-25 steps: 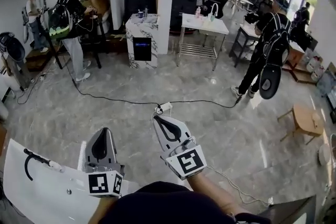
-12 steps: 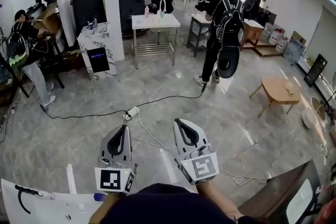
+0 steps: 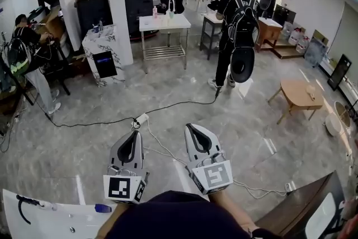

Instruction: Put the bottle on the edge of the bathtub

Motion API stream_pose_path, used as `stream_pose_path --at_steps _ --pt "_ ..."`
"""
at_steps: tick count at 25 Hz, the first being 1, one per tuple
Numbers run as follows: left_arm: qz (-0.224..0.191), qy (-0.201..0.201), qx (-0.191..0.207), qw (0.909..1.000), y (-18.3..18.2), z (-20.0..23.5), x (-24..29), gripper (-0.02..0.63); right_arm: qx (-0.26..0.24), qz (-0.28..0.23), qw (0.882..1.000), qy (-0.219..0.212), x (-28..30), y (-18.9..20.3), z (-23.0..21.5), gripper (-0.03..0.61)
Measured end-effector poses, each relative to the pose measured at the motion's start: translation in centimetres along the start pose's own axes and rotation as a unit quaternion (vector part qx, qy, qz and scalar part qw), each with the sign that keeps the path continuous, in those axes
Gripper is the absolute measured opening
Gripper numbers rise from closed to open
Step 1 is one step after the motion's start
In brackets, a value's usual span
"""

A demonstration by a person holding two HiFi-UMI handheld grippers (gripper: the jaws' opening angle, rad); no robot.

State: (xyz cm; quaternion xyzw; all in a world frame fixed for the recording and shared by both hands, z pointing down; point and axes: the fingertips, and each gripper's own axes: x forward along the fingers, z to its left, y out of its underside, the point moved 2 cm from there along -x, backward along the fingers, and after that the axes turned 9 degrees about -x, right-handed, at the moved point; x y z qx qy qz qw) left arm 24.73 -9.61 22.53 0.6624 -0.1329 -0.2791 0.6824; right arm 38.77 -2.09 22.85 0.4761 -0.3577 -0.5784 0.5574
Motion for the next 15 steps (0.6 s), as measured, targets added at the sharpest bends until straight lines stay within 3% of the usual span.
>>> stream_pose_path --at_steps 15 --pt "0.007 -0.041 0.024 0.9989 2.9 0.8 1.3 0.003 0.009 -0.012 0.999 -0.040 2.1 3.6 -0.8 0.002"
